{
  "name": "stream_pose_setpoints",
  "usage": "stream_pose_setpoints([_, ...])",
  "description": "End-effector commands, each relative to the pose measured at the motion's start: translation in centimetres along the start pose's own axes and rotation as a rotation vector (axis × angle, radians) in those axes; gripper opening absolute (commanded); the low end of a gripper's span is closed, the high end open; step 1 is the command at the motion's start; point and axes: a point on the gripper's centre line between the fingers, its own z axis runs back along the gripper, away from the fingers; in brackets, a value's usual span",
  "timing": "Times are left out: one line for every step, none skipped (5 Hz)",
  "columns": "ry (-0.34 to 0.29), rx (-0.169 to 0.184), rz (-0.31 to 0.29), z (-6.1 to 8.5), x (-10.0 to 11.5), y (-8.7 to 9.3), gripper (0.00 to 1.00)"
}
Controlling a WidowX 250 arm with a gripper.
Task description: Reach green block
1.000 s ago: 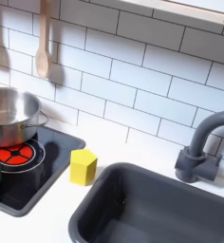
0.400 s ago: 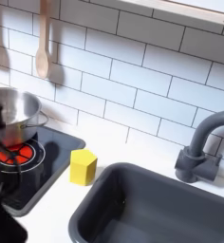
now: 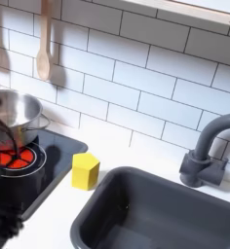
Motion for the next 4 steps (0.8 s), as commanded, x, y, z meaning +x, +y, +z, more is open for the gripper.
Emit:
stream_pose_setpoints([-0.025, 0.023, 0.010, -0.7, 2.5, 2.2, 1.00])
stream_pose_setpoints([-0.041, 0.021, 0.024, -0.9, 3.9, 3.0, 1.00])
stream_pose_setpoints([-0.044, 0.036, 0.036, -1.2, 5.1, 3.9, 1.00])
stream_pose_setpoints([-0.052, 0.045, 0.050, -1.6, 6.9, 4.7, 1.00])
